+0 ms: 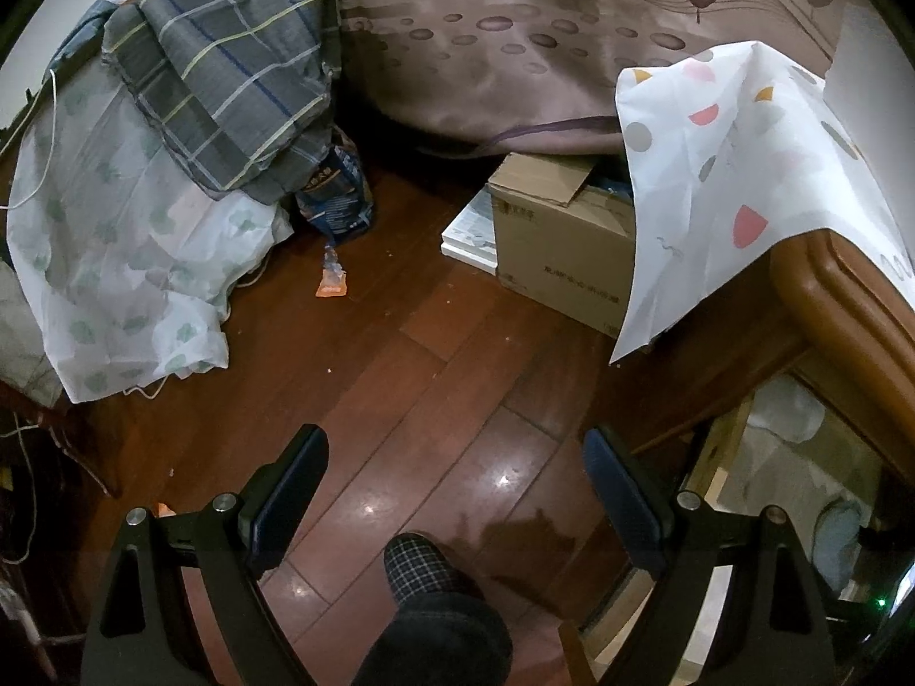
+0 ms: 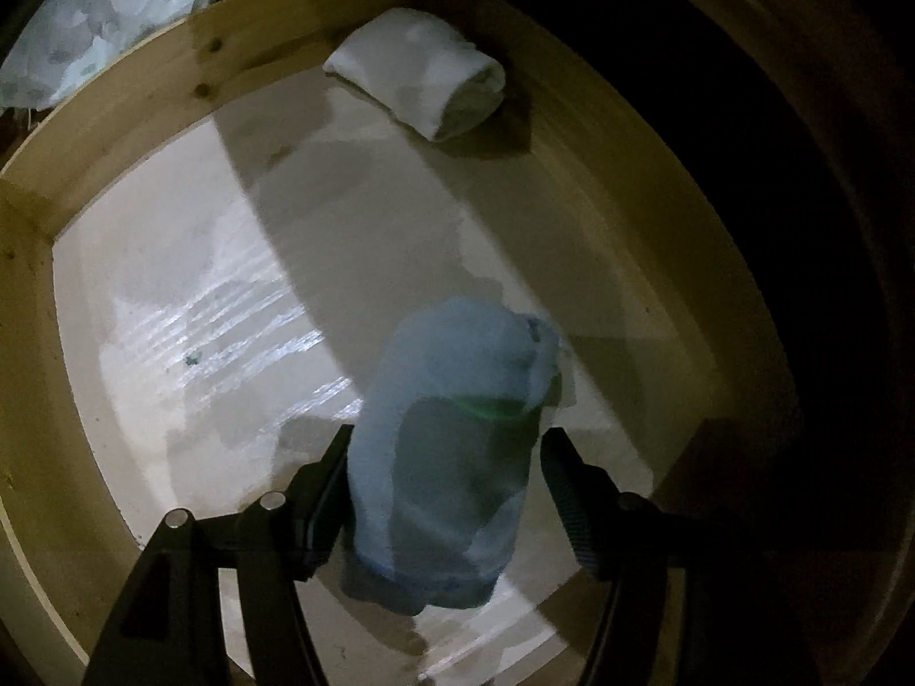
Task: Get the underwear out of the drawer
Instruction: 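Lift the light blue underwear out of the drawer with the right tool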
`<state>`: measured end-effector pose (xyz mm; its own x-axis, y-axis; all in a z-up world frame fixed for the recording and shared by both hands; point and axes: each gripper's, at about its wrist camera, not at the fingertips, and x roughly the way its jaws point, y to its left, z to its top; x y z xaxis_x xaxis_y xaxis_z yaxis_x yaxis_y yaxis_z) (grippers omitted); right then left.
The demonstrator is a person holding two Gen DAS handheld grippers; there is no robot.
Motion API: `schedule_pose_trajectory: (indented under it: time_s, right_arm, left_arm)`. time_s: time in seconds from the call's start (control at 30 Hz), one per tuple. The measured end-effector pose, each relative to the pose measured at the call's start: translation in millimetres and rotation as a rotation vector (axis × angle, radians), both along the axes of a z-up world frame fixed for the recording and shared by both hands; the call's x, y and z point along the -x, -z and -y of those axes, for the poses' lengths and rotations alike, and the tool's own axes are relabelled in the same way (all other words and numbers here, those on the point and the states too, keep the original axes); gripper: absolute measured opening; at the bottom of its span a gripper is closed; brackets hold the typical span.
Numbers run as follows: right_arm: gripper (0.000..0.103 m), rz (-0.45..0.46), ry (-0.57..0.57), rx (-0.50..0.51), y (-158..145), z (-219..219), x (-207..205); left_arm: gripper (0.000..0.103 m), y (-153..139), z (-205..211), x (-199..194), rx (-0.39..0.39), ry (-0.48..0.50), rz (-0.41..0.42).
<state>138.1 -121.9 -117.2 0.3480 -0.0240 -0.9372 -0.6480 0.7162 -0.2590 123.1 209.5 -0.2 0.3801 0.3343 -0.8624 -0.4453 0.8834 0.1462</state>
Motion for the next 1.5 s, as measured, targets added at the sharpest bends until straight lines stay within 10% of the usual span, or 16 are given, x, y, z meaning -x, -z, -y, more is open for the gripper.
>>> schedule_pose_trajectory:
  time_s: [0.77,1.5]
  right_arm:
    - [0.037,0.015,-0.063,0.012,-4.3,-2.4,16.5]
    - [0.037,0.142,0.075,-0.04,-95.6,-15.8,63.6]
  left_arm:
    - [0.089,7.7,13.1,-5.5,0.004,0.031,-0.028]
    - [0.089,9.3,21.2,-5.8,0.022,0.051,-0.04]
